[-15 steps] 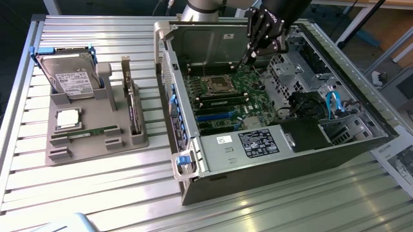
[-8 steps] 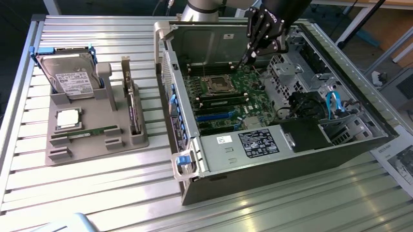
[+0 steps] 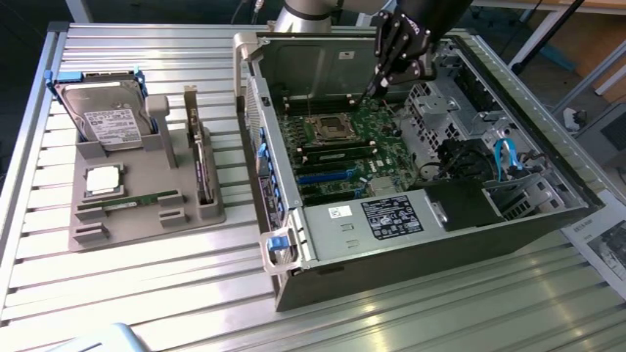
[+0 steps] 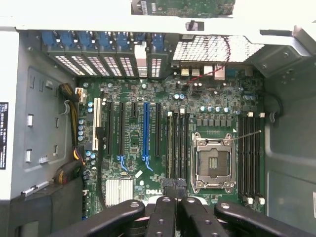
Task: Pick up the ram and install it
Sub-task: 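Press down the ram until it locks into place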
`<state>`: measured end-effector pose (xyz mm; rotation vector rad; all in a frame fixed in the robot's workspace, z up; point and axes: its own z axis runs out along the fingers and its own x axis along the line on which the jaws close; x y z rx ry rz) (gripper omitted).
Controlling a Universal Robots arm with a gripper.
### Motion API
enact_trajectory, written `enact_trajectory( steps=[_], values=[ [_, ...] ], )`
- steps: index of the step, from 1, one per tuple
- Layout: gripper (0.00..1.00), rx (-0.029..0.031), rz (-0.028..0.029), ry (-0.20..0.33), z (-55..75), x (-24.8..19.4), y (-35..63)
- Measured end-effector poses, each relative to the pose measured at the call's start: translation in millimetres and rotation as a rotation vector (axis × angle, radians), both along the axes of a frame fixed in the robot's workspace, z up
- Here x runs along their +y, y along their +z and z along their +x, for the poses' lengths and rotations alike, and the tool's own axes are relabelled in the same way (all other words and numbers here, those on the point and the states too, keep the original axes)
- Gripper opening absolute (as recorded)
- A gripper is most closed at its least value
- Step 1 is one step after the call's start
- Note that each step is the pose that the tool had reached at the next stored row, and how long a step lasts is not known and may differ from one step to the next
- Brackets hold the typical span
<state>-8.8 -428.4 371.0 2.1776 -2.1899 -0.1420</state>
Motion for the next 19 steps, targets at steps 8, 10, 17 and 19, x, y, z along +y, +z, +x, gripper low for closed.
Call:
enact_trajectory(
  steps=[8, 10, 17, 19],
  values=[
    [0.1, 0.0, 0.0002, -0.193, 0.0, 0.0, -0.2],
    [0.1, 0.0, 0.0002, -0.255, 0.0, 0.0, -0.3],
    [0.1, 0.0, 0.0002, -0.44, 0.0, 0.0, -0.5],
    [0.1, -0.0001, 0.0002, -0.481, 0.0, 0.0, -0.6]
  ],
)
